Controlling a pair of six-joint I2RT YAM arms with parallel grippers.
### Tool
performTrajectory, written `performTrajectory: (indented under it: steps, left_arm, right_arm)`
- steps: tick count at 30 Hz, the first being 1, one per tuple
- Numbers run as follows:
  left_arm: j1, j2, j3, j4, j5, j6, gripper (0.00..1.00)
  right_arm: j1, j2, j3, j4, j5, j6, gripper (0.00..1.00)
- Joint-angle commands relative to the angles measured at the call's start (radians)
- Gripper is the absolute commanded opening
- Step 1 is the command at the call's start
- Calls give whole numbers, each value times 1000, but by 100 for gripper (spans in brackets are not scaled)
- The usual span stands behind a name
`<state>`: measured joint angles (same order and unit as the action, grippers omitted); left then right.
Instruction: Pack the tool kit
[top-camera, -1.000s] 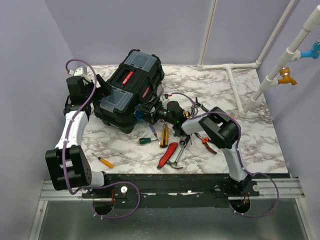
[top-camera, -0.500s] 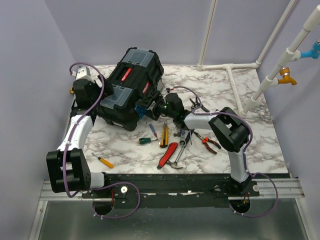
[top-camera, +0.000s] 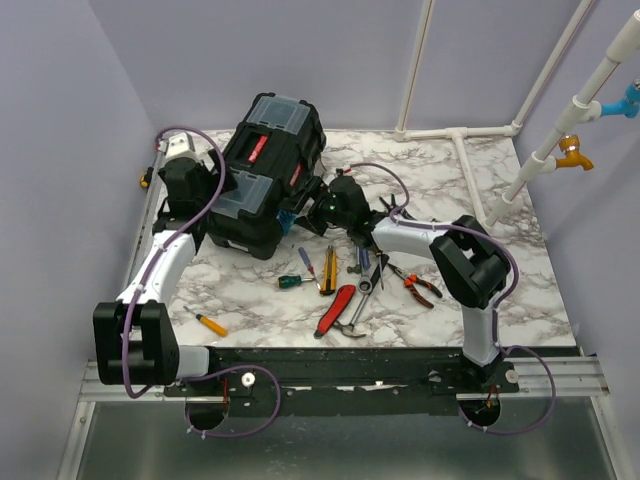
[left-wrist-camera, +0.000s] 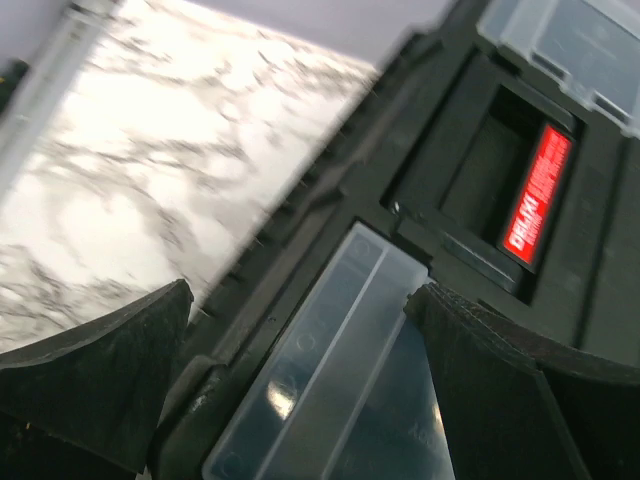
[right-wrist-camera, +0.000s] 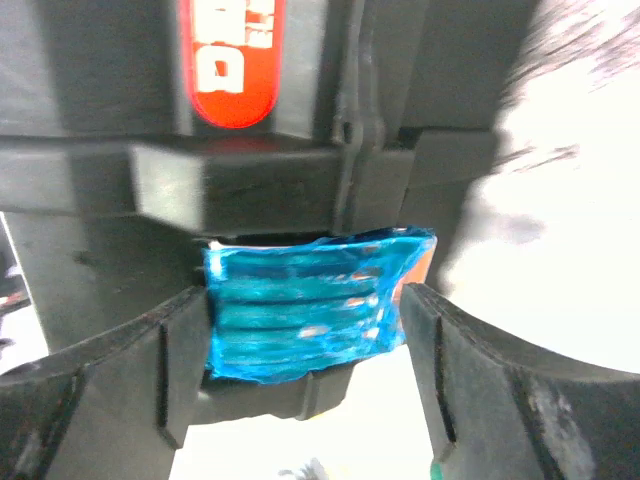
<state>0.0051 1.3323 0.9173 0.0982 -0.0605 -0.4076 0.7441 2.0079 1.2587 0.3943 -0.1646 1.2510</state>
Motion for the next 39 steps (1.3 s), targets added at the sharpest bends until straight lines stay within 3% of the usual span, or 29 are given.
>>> performTrajectory:
  steps: [1, 5, 7, 8, 10, 11, 13, 17, 23, 32, 39]
  left_arm:
    - [-188, 66, -73, -374, 30, -9, 97]
    - [-268, 103, -50, -419, -74, -5, 97]
    - [-286, 123, -39, -427, -69, -5, 98]
    - [-286, 131, -32, -436, -63, -7, 98]
    - [-286, 137, -11, -462, -48, -5, 99]
    - [-285, 135, -1, -473, -30, -3, 98]
    - [-284, 117, 7, -480, 14, -6, 98]
    - [-286, 76, 5, -487, 92, -25, 99]
    - [-287, 51, -30, -456, 223, -52, 99]
    - [-321, 101, -55, -444, 238, -56, 98]
    - [-366, 163, -46, -446, 227, -59, 98]
  right_arm:
    - [17, 49, 4, -300, 189, -231, 26]
    - [-1, 42, -13, -302, 171, -233, 25]
    - [-10, 37, -27, -264, 114, -231, 33]
    - [-16, 34, -36, -238, 77, -228, 45]
    - [-31, 18, -87, -133, 11, -194, 79]
    - [-42, 14, -113, -75, -21, -177, 89]
    - [-63, 14, -149, 20, -90, -150, 99]
    - [-98, 47, -159, 114, -194, -133, 100]
    - [-127, 163, -188, 504, -387, 48, 100]
    - [-127, 276, -142, 898, -499, 282, 99]
    - [-129, 299, -156, 1086, -505, 451, 67]
